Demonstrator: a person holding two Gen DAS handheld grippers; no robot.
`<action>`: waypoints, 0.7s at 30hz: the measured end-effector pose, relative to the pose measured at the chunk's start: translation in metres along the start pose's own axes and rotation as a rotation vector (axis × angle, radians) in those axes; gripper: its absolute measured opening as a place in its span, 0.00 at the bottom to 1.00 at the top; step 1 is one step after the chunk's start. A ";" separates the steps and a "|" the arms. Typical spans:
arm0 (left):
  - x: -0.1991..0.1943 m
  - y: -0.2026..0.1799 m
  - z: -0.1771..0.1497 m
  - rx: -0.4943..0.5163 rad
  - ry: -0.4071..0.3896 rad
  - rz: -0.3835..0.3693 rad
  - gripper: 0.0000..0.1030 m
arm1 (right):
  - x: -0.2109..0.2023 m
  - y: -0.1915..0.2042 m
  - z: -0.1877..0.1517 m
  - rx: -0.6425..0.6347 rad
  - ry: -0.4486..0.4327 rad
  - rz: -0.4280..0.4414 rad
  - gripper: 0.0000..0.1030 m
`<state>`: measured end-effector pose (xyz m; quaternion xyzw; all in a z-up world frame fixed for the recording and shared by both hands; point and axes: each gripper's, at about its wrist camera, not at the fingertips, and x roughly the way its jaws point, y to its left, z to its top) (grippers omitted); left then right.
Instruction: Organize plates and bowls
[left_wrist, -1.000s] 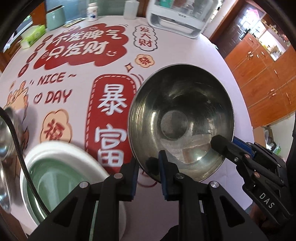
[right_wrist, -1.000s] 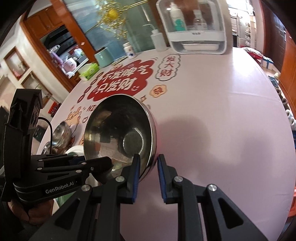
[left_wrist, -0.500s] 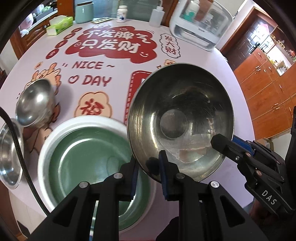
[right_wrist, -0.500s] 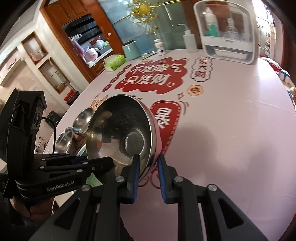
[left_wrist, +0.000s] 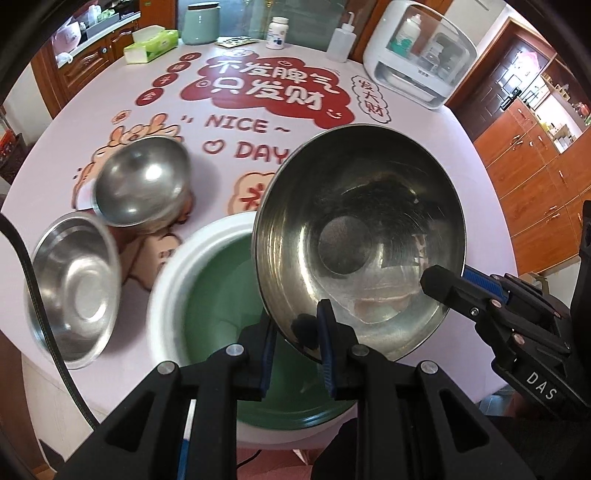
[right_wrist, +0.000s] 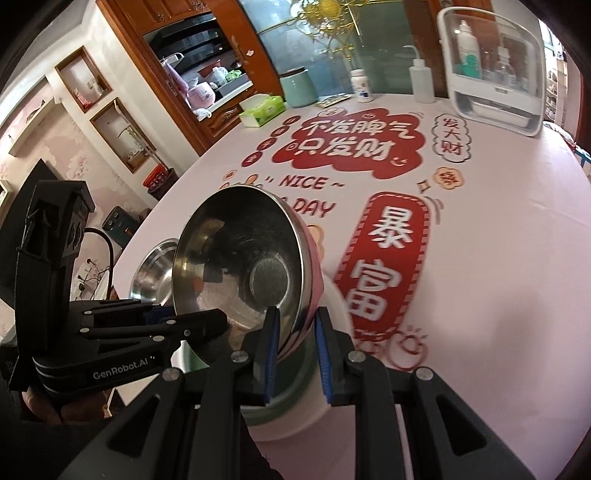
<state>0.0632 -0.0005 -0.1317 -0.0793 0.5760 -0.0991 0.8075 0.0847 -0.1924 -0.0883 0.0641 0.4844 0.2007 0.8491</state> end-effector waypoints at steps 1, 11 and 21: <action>-0.003 0.008 -0.001 0.000 -0.001 0.002 0.19 | 0.003 0.007 0.001 -0.002 0.000 0.003 0.18; -0.028 0.075 -0.008 -0.012 0.005 0.025 0.18 | 0.030 0.067 0.005 -0.017 0.016 0.027 0.18; -0.041 0.137 -0.011 -0.019 0.011 0.045 0.19 | 0.062 0.121 0.007 -0.019 0.017 0.051 0.19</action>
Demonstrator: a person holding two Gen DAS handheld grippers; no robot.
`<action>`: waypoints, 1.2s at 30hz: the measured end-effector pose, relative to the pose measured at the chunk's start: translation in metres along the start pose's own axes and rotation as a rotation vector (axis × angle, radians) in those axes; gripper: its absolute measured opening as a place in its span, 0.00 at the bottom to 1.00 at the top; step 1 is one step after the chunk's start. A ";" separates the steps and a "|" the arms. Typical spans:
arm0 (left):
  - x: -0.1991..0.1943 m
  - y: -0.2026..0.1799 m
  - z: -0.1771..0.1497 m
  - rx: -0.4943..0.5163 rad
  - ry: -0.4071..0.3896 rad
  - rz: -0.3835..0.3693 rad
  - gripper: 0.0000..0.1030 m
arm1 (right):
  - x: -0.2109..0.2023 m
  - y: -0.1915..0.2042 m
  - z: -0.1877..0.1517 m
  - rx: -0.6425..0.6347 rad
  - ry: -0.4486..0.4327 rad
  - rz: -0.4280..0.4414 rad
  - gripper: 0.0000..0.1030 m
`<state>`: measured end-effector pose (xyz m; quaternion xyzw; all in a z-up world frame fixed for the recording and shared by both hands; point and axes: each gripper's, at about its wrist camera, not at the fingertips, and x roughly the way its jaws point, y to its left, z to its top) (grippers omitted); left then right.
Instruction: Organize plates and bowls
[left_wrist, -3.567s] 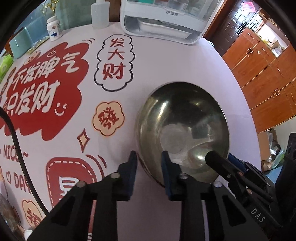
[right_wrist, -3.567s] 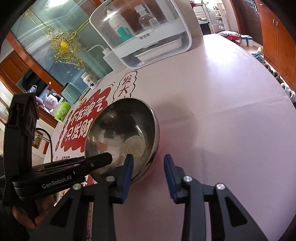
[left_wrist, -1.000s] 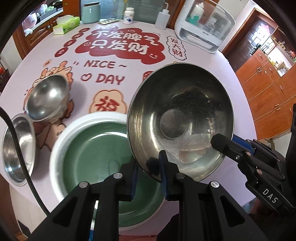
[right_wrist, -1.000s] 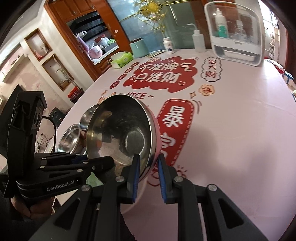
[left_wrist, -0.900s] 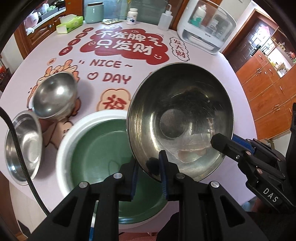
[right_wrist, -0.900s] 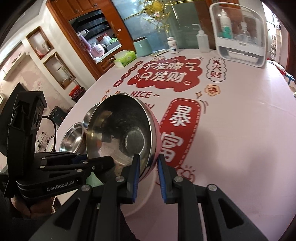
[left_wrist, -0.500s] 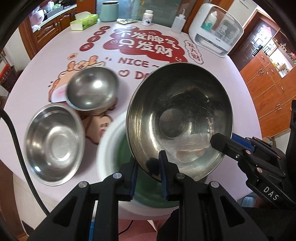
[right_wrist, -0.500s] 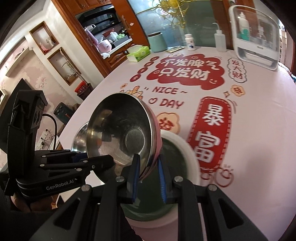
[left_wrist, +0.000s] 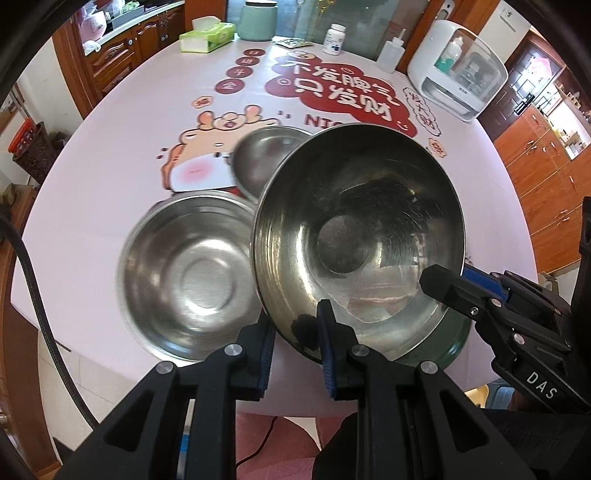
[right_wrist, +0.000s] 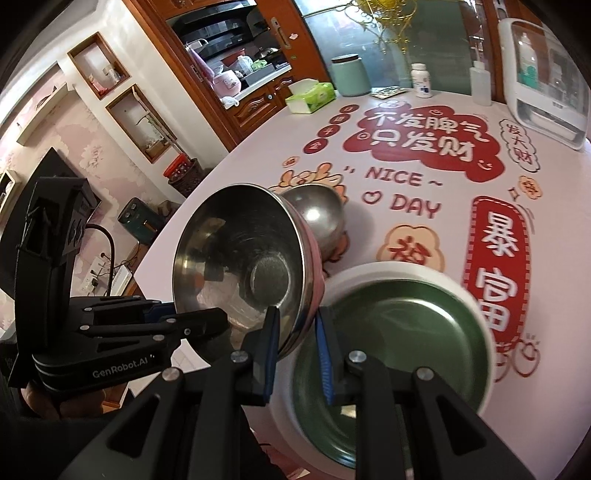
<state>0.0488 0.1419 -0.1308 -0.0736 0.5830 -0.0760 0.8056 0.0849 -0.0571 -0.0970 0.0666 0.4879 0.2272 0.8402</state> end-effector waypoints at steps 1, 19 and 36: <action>-0.001 0.004 0.000 0.001 0.001 0.002 0.19 | 0.003 0.005 0.000 0.001 -0.001 0.001 0.19; 0.007 0.080 0.014 0.087 0.064 0.006 0.20 | 0.054 0.061 -0.002 0.092 0.006 -0.016 0.22; 0.017 0.098 0.008 0.096 0.103 -0.011 0.30 | 0.065 0.072 -0.011 0.136 0.022 -0.047 0.30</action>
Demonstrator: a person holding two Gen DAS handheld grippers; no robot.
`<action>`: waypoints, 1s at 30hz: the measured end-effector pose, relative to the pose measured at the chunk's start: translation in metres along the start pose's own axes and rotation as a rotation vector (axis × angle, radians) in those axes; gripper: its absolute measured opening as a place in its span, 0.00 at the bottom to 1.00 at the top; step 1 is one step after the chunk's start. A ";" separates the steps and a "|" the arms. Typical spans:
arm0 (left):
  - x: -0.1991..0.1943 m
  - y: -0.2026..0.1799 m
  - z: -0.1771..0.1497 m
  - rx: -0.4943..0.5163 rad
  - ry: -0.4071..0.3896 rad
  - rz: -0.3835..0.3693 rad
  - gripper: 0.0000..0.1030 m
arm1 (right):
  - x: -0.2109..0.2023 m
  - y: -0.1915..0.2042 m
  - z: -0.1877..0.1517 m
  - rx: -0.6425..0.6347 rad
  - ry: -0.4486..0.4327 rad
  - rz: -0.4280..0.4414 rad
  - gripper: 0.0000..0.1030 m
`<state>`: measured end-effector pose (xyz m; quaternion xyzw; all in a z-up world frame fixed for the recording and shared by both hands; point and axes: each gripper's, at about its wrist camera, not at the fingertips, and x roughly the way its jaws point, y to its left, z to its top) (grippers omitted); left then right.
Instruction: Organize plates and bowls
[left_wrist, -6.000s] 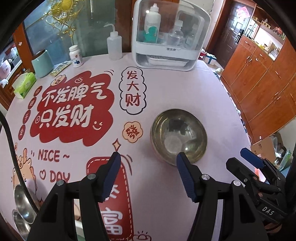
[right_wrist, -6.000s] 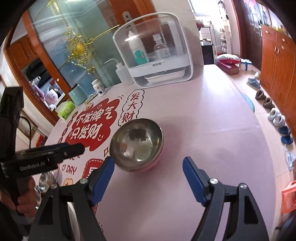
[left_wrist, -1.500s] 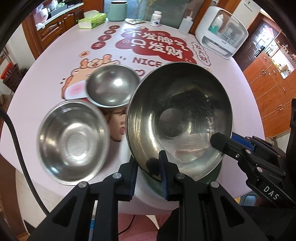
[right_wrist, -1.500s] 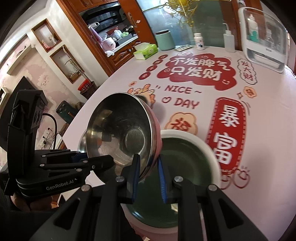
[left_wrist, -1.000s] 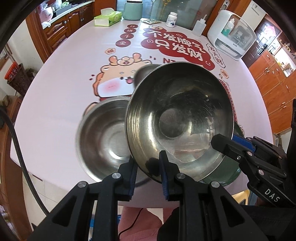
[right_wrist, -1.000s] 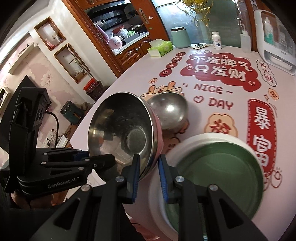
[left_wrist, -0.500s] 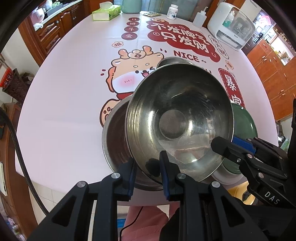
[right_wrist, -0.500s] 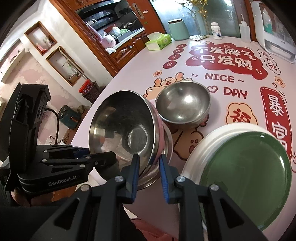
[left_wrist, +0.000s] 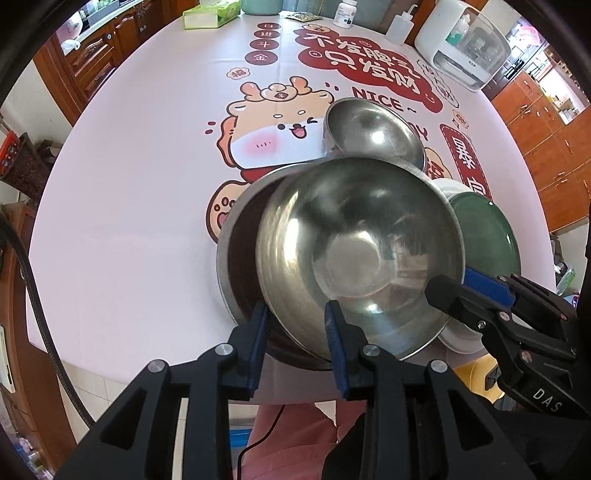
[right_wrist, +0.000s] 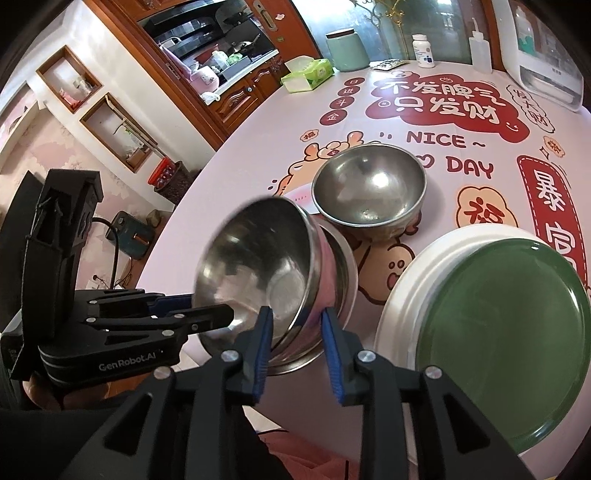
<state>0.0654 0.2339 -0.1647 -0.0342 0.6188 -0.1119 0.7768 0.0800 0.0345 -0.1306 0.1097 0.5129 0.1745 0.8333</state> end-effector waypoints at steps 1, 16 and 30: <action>-0.002 0.001 0.000 0.000 -0.006 -0.002 0.30 | -0.001 0.001 0.000 -0.001 -0.007 0.010 0.30; -0.017 0.000 0.012 -0.001 -0.071 -0.009 0.34 | -0.016 -0.003 0.012 0.008 -0.041 -0.025 0.40; -0.035 -0.012 0.047 0.065 -0.143 -0.005 0.49 | -0.028 -0.032 0.028 0.083 -0.113 -0.081 0.47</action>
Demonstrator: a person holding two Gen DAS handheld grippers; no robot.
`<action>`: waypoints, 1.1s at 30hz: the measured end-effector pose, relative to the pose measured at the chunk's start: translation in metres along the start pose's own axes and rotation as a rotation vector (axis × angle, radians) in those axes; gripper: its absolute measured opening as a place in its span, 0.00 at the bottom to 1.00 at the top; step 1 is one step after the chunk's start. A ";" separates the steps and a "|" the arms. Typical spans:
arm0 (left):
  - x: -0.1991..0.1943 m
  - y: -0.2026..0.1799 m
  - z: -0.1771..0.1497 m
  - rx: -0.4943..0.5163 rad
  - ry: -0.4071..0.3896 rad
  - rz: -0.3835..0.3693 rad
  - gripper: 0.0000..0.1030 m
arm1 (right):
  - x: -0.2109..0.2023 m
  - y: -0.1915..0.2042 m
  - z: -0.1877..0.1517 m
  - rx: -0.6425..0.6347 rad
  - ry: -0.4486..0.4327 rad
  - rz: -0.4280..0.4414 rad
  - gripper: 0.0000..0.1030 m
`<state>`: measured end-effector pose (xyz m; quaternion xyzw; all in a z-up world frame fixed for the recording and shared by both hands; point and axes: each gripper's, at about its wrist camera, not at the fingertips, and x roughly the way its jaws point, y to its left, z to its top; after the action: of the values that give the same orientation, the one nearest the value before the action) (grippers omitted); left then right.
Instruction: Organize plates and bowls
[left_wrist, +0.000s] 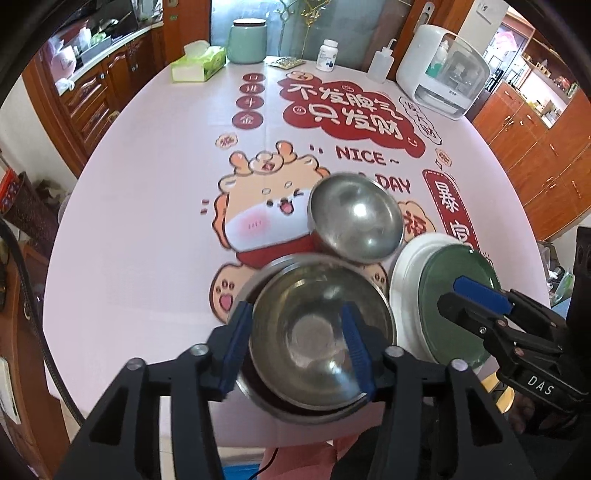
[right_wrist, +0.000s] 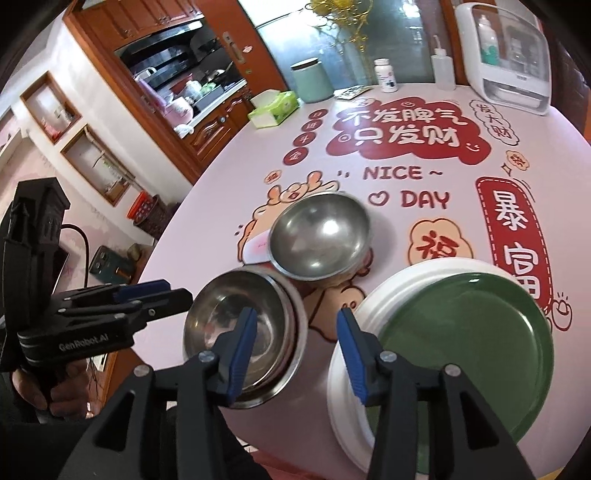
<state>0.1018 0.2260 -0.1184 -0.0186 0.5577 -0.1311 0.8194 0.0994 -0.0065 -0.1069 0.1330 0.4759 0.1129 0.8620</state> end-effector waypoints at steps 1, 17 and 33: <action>0.001 -0.001 0.005 0.004 0.001 0.004 0.49 | 0.001 -0.004 0.002 0.015 -0.002 0.000 0.48; 0.039 -0.006 0.066 -0.019 0.012 -0.004 0.69 | 0.038 -0.051 0.032 0.235 0.033 0.088 0.51; 0.110 -0.006 0.082 -0.080 0.145 -0.024 0.69 | 0.085 -0.073 0.049 0.328 0.140 0.121 0.48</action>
<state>0.2138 0.1844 -0.1867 -0.0482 0.6199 -0.1195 0.7740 0.1901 -0.0534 -0.1734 0.2918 0.5377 0.0943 0.7853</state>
